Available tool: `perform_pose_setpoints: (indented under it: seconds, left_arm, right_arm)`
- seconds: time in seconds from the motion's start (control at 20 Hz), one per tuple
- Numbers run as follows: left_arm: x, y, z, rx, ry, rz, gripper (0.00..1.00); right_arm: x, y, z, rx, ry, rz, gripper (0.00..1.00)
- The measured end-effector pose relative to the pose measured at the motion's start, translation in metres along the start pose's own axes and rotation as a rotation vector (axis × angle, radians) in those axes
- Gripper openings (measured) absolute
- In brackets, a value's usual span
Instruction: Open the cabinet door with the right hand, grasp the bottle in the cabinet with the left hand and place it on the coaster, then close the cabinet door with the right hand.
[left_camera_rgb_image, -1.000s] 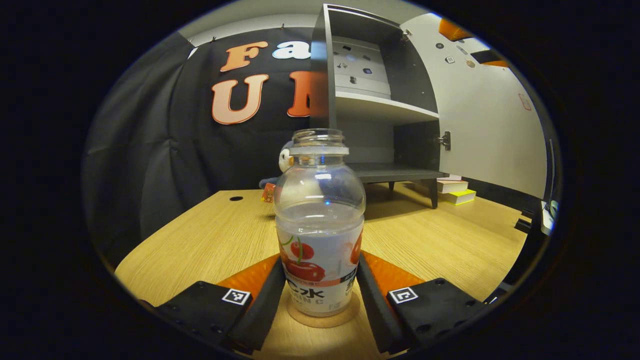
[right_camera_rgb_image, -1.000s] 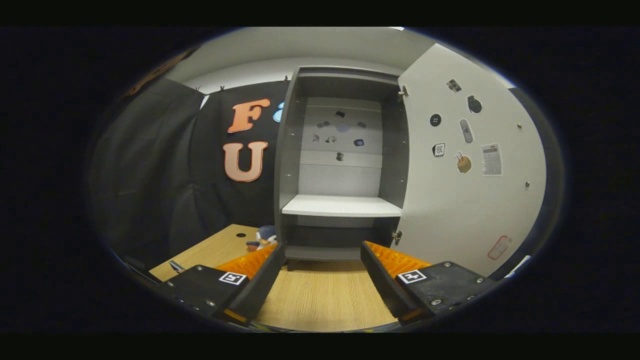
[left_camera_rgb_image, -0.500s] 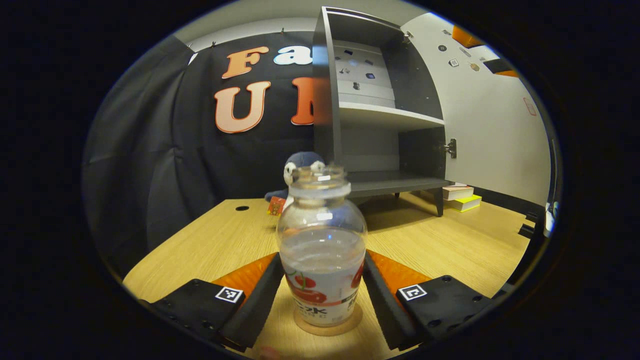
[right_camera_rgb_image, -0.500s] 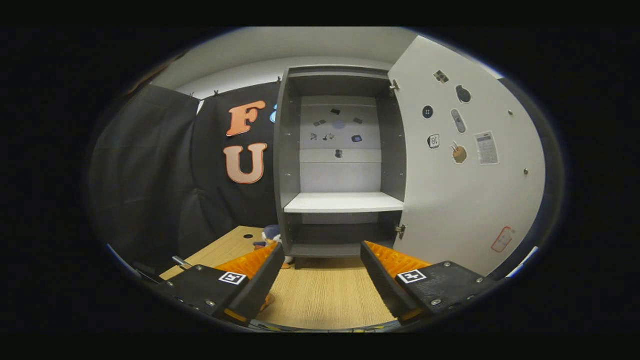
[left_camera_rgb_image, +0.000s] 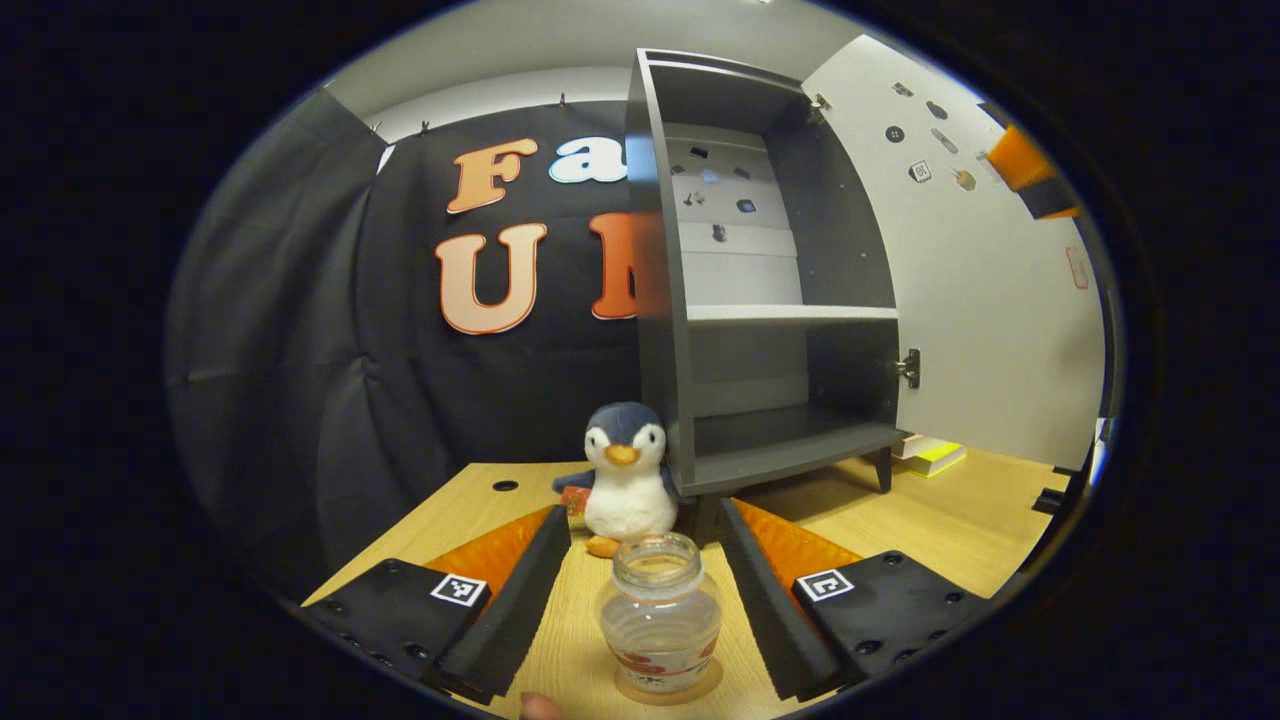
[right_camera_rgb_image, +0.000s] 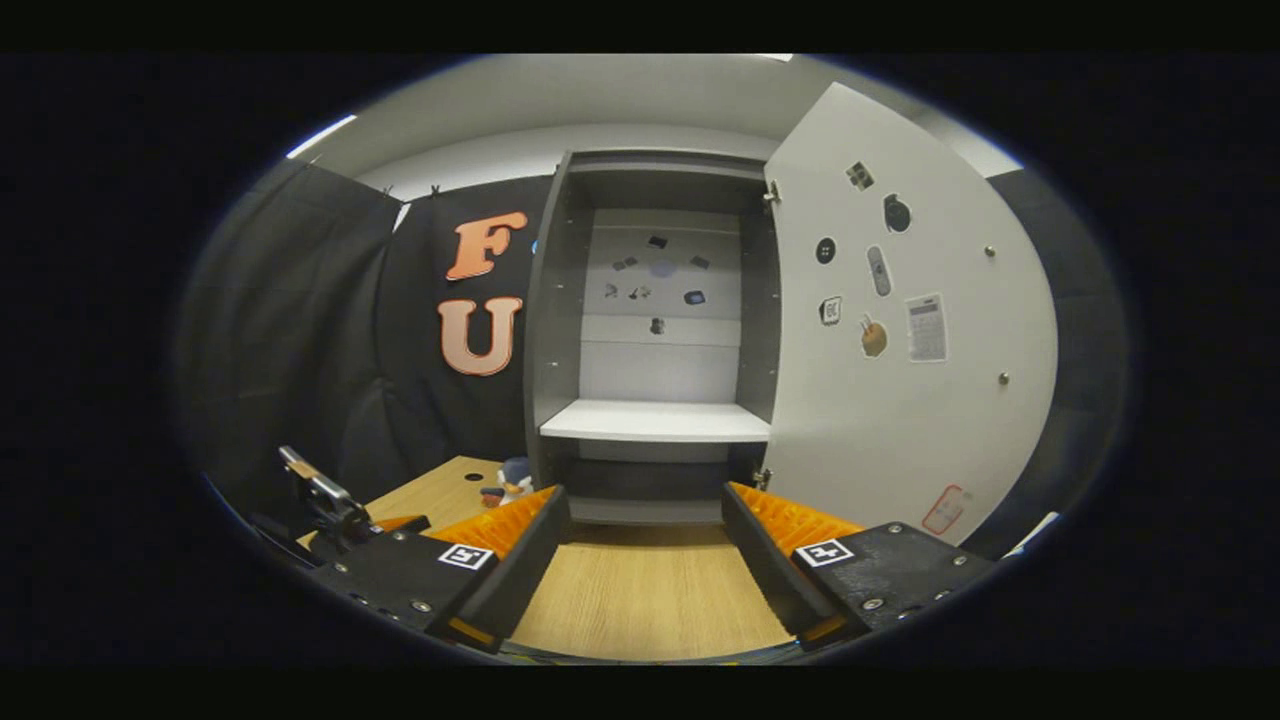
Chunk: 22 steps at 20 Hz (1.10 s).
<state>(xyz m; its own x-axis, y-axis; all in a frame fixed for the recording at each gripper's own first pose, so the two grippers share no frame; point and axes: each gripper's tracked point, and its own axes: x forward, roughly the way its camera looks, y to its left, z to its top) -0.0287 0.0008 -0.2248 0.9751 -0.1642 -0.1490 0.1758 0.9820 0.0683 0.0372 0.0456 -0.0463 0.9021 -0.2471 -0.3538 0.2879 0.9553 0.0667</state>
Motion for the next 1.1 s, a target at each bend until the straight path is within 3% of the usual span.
perform_pose_setpoints:
  seconds: [0.3,0.65,0.95,1.1]
  left_arm:
    - [-0.007,0.007,0.057,-0.024,0.001,0.061,0.97]
    - [-0.013,-0.011,0.130,-0.009,-0.045,0.032,0.97]
    - [-0.024,-0.032,0.177,-0.046,-0.104,0.027,0.97]
    - [-0.032,-0.048,0.194,-0.067,-0.124,0.013,0.97]
  right_arm:
    - [-0.021,-0.043,0.023,0.032,-0.021,-0.042,0.94]
    - [-0.056,-0.087,0.041,0.056,-0.017,-0.054,0.94]
    - [-0.091,-0.164,0.058,0.012,-0.074,-0.215,0.98]
    - [-0.102,-0.205,0.061,0.000,-0.095,-0.307,0.94]
